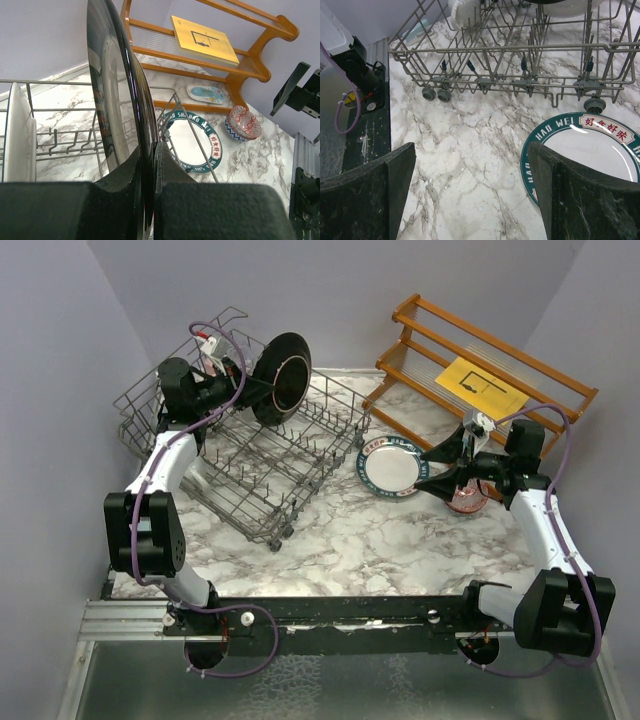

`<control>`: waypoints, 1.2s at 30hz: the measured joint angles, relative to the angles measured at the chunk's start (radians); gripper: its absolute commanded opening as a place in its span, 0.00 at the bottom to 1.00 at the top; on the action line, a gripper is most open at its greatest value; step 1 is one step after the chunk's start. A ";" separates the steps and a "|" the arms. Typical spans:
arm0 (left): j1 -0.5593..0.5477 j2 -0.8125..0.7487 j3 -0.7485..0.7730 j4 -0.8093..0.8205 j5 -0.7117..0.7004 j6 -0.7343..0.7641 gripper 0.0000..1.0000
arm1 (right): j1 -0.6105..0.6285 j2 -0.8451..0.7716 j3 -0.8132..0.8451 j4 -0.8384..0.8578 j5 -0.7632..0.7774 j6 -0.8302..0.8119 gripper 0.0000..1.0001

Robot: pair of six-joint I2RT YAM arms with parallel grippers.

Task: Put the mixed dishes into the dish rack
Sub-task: Insert the plate into the dish rack.

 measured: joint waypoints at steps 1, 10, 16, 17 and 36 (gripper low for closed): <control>0.000 0.002 0.000 -0.004 0.000 0.010 0.00 | 0.000 0.000 0.000 0.000 0.001 0.000 0.93; 0.000 0.014 0.000 -0.023 0.000 0.058 0.00 | 0.000 0.000 0.000 0.000 0.007 0.000 0.93; 0.000 0.039 0.000 -0.023 0.000 0.057 0.00 | 0.000 0.000 0.000 0.000 0.007 0.001 0.93; 0.000 0.043 -0.001 -0.023 0.000 0.057 0.00 | 0.000 0.000 0.000 0.000 0.007 0.001 0.93; -0.012 0.093 -0.013 -0.104 -0.007 0.158 0.00 | 0.000 0.000 0.000 0.000 0.007 0.001 0.93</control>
